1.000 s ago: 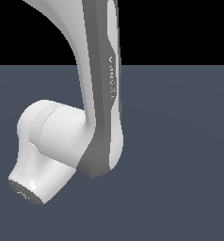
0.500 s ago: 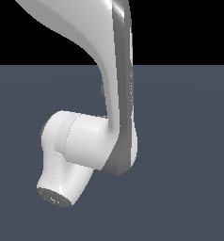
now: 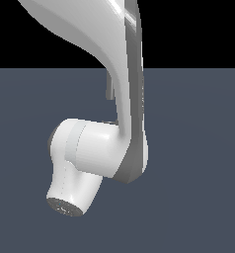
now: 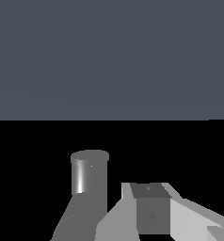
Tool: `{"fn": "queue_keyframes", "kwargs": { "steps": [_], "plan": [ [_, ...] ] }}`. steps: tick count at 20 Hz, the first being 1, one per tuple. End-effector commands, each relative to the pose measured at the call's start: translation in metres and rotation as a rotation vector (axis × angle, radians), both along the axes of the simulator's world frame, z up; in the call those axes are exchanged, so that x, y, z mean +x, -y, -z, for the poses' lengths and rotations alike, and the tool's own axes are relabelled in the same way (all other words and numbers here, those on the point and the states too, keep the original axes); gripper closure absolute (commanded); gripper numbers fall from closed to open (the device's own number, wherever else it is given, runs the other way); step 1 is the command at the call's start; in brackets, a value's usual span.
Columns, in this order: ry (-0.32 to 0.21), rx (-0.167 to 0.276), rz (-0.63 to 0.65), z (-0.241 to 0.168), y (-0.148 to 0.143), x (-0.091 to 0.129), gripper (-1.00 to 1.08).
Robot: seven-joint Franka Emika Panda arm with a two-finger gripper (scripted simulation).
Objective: Turn on the faucet by rotating a designated handle.
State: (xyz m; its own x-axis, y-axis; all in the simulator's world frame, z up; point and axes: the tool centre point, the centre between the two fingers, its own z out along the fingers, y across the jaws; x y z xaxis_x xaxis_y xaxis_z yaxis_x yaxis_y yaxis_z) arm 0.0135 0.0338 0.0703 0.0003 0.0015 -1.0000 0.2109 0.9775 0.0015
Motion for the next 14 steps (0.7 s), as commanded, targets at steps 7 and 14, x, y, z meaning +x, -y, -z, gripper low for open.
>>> {"fn": "queue_keyframes", "kwargs": {
  "steps": [7, 14],
  "plan": [
    [0.0, 0.0, 0.0, -0.012, -0.004, 0.001, 1.08],
    [0.0, 0.001, 0.0, -0.039, -0.013, 0.003, 1.08]
  ]
}}
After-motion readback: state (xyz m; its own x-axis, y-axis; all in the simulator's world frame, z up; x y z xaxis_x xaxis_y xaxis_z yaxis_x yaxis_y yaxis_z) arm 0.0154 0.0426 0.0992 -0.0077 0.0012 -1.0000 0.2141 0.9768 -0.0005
